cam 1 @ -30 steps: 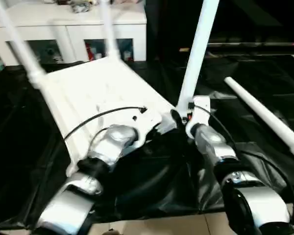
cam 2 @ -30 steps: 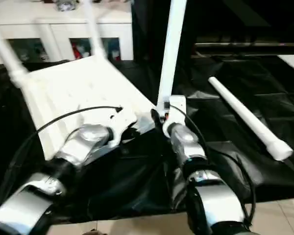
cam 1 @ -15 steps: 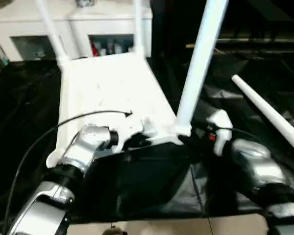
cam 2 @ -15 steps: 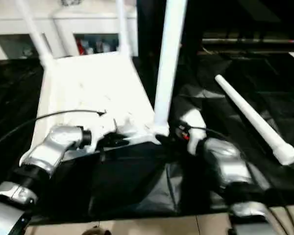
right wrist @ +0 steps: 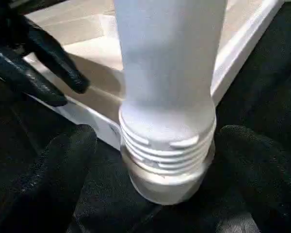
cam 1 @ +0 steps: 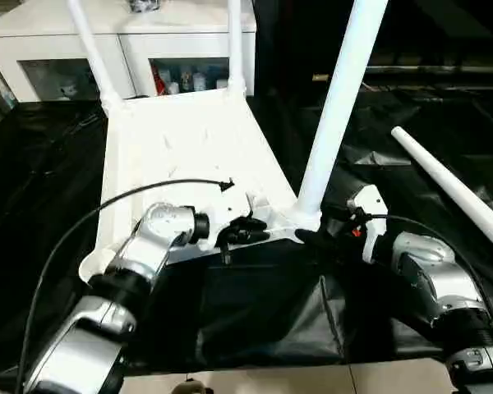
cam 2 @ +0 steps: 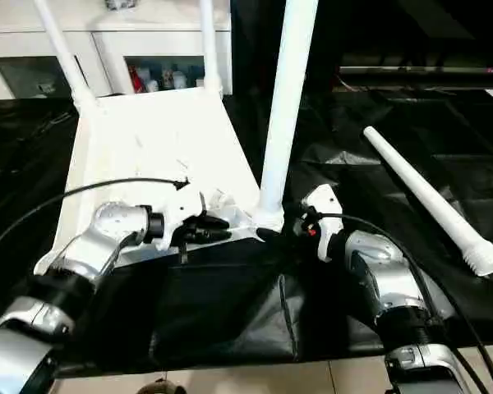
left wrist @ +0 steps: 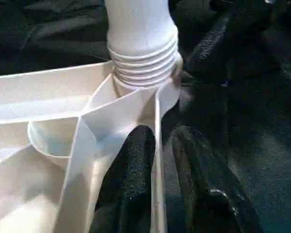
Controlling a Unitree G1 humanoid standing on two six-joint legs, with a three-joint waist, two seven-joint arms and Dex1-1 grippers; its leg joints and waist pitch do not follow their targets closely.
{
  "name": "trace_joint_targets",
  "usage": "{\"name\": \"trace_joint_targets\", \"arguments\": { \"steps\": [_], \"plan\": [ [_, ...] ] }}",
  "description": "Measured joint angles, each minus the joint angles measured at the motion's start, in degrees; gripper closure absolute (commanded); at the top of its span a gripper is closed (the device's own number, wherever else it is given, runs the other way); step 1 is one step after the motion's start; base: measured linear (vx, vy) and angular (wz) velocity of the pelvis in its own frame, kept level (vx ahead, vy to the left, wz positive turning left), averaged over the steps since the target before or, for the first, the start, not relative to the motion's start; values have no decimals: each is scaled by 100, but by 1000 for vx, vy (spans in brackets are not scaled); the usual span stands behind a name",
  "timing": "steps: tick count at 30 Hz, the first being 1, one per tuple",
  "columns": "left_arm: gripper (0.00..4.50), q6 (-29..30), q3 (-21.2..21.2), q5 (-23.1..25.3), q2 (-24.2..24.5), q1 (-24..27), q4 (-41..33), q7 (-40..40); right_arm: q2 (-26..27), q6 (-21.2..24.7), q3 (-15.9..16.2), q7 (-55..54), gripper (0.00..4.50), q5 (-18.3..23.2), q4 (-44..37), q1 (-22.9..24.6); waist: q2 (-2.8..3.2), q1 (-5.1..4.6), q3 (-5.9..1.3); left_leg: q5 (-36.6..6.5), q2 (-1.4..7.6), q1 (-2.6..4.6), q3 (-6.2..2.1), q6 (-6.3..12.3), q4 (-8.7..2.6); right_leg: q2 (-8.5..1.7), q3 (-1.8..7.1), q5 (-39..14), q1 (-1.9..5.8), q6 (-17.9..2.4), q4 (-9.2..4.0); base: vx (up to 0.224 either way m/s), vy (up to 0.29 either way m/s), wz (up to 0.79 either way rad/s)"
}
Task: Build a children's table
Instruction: Rotate leg to tighten
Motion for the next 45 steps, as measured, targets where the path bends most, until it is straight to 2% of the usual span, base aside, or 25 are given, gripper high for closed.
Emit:
{"name": "trace_joint_targets", "arguments": {
  "steps": [18,19,32,39,41,45],
  "plan": [
    [326,-313,-86,257,-193,-227,888,255,-12,204,-3,-13,0,-3,-285,159,5,0,-3,0,0,1,-1,0,4,0,0,1,1,-1,3,0,0,0],
    [354,-331,-82,257,-197,-234,912,255,-12,209,-2,-12,0,-3,-285,159,5,0,-3,0,0,1,-1,0,4,0,0,1,1,-1,4,0,0,0],
    [449,-496,-83,274,-175,-303,1115,170,5,211,1,-12,0,-12,-285,158,8,-5,-5,0,0,5,-1,0,5,0,0,1,3,-1,8,0,0,0],
    [449,-535,-99,275,-125,-303,1124,44,12,204,4,-10,0,-14,-274,150,10,-2,-6,0,0,5,-1,0,5,0,0,1,3,-1,9,0,0,0],
    [403,-528,-97,271,-108,-303,1124,-2,15,201,4,-10,0,-15,-273,148,11,-2,-7,0,0,6,-1,0,5,0,0,1,4,-1,9,0,0,0],
    [388,-489,-92,286,-101,-307,1124,-51,26,197,7,-10,0,-18,-272,144,15,-1,-9,0,0,10,-1,0,5,0,0,1,7,-1,8,0,0,0]
  ]
}}
